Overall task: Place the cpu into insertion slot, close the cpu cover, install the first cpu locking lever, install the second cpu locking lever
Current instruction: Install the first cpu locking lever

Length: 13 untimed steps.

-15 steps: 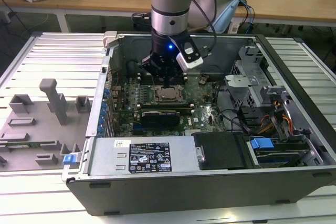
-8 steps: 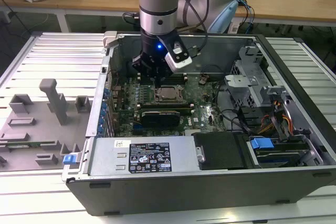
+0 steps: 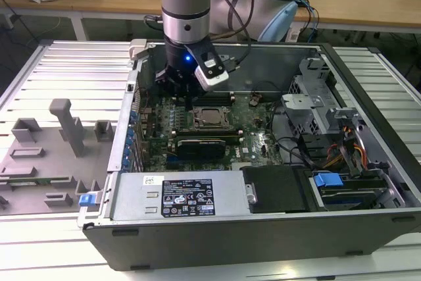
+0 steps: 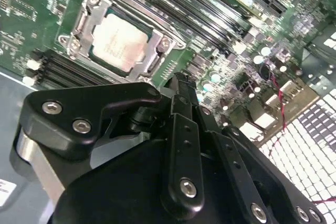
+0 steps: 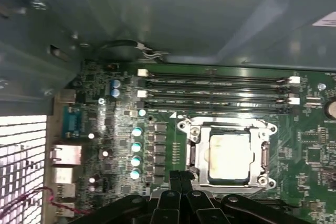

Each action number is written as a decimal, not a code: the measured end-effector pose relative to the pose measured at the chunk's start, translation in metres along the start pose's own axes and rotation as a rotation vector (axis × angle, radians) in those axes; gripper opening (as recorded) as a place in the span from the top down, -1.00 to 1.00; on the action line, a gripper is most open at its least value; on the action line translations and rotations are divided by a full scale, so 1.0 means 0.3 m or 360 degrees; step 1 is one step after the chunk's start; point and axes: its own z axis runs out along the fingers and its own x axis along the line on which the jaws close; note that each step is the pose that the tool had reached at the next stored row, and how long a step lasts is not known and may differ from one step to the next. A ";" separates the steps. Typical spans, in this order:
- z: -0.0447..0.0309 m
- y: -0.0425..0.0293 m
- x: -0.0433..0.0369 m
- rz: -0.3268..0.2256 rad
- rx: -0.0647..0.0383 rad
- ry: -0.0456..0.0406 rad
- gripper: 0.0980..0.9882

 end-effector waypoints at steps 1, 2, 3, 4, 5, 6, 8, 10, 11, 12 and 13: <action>0.000 0.000 0.005 0.0000 -0.0001 0.0000 0.98; 0.000 0.000 0.009 0.0000 -0.0008 0.0000 0.98; 0.000 0.001 0.014 0.0001 -0.0039 -0.0002 0.98; 0.000 0.001 0.018 0.0002 -0.0068 -0.0003 0.98; -0.001 0.001 0.022 0.0002 -0.0093 -0.0004 0.98; -0.001 0.001 0.025 0.0003 -0.0111 -0.0005 0.98; -0.001 0.001 0.029 0.0004 -0.0162 -0.0007 0.98; -0.001 0.001 0.032 0.0006 -0.0219 -0.0009 0.98; -0.001 0.001 0.033 0.0006 -0.0247 -0.0011 0.98; -0.001 0.001 0.034 0.0007 -0.0265 -0.0011 0.98; -0.001 0.001 0.035 0.0007 -0.0292 -0.0012 0.98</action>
